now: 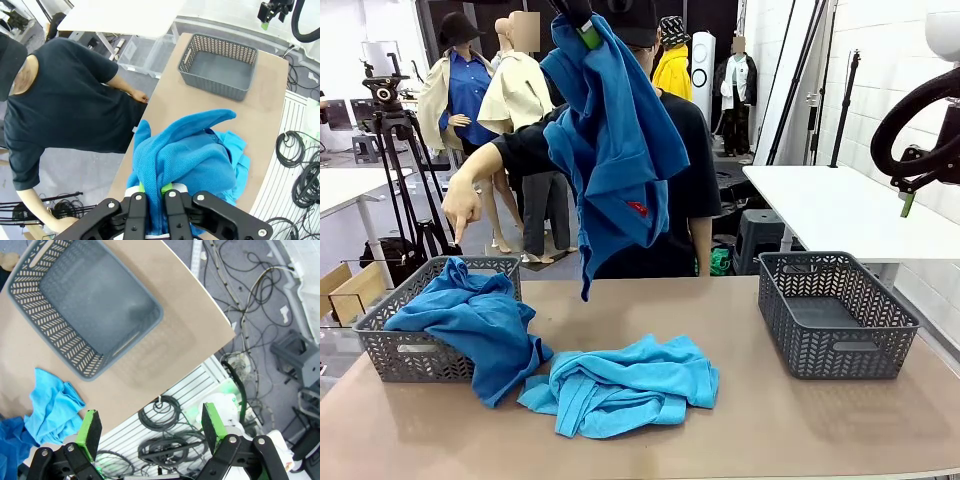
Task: Sort the tops and bottoms.
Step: Sort the clothes according to human instructions.
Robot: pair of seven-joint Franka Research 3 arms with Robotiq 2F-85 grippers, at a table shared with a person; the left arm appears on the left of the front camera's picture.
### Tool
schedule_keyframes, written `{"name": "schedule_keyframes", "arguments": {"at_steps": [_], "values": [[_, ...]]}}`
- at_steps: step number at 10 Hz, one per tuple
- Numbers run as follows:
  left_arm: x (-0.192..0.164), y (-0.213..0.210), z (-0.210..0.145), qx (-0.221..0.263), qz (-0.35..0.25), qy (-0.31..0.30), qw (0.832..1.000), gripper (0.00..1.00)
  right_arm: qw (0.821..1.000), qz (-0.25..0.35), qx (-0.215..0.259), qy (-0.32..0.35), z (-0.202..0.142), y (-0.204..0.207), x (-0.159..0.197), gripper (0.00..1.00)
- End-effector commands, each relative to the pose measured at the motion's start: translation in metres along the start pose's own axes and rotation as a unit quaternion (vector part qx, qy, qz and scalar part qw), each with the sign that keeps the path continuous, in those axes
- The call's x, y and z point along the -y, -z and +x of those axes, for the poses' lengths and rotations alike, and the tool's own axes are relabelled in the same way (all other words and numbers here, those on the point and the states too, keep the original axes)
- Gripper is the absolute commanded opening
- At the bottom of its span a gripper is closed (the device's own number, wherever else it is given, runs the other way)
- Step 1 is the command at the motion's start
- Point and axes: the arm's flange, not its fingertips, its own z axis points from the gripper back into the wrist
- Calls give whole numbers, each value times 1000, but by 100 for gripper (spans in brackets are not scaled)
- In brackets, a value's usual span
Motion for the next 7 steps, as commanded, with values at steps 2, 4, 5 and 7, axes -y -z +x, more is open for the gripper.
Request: {"name": "schedule_keyframes", "arguments": {"at_steps": [2, 4, 5, 7], "values": [[0, -3, 2, 4, 13, 1, 1000, 0, 1000, 0, -3, -2, 0, -1, 1, 100], [0, 0, 0, 0, 0, 0, 1000, 0, 1000, 0, -3, -2, 0, -1, 1, 100], [-18, -2, -5, 7, 20, -27, 999, 0, 1000, 0, -3, -2, 0, -1, 1, 100], [-61, -8, -30, -9, 104, -73, 992, 0, 1000, 0, -3, -2, 0, -1, 1, 100]]}}
